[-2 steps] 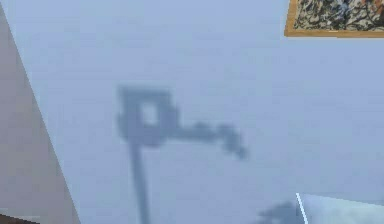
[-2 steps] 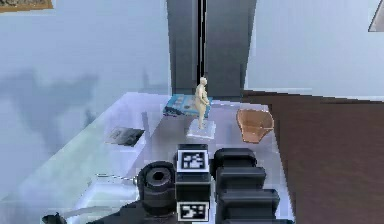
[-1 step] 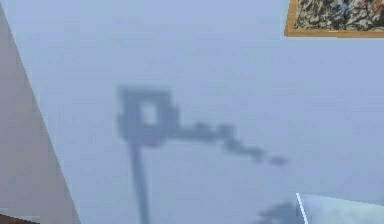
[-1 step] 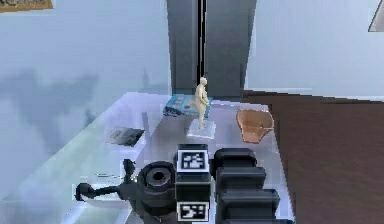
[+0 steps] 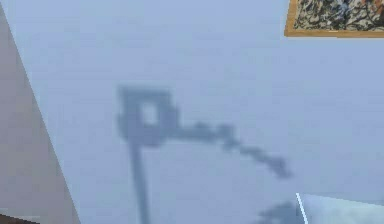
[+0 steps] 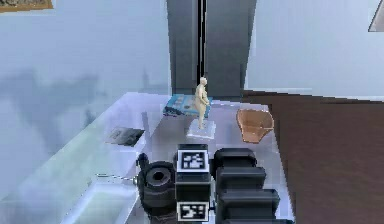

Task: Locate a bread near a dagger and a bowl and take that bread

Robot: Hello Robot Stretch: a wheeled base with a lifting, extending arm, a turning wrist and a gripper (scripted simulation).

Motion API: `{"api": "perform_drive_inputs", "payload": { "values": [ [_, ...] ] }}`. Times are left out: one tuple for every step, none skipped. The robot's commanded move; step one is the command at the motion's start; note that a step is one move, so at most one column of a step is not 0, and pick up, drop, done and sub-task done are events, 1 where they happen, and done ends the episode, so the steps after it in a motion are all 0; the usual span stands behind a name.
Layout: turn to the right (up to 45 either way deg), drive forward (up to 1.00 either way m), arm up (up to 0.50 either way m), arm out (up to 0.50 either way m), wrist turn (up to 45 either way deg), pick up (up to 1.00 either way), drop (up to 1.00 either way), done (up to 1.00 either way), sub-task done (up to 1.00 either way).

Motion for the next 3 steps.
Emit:
{"api": "perform_drive_inputs", "payload": {
  "values": [
    [0.0, 0.00, -0.30, 0.00, 0.0, 0.00, 0.00, 0.00, 0.00],
    [0.0, 0.00, 0.00, 0.00, 0.0, 1.00, 0.00, 0.00, 0.00],
    [0.0, 0.00, 0.10, 0.00, 0.0, 0.00, 0.00, 0.00, 0.00]
  ]
}}
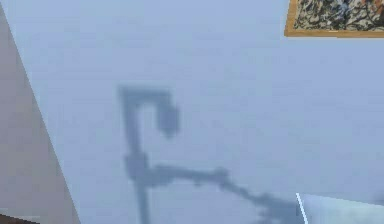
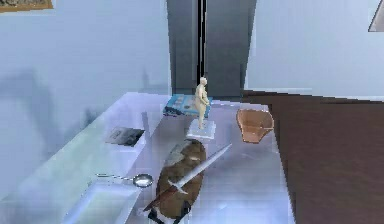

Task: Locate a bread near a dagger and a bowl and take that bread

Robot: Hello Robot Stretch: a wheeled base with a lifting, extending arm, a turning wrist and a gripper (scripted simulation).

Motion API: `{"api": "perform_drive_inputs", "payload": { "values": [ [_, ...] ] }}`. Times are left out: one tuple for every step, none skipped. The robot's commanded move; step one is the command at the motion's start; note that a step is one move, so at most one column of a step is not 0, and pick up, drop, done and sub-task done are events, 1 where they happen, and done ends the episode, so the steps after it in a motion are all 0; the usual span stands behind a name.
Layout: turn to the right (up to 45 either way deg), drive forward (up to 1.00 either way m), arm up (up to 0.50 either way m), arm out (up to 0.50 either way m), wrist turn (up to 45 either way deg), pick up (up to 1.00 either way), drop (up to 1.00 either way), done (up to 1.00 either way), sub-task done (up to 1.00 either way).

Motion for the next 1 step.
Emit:
{"api": "perform_drive_inputs", "payload": {
  "values": [
    [0.0, 0.00, 0.00, 0.00, 0.0, 0.00, 0.00, 1.00, 0.00]
  ]
}}
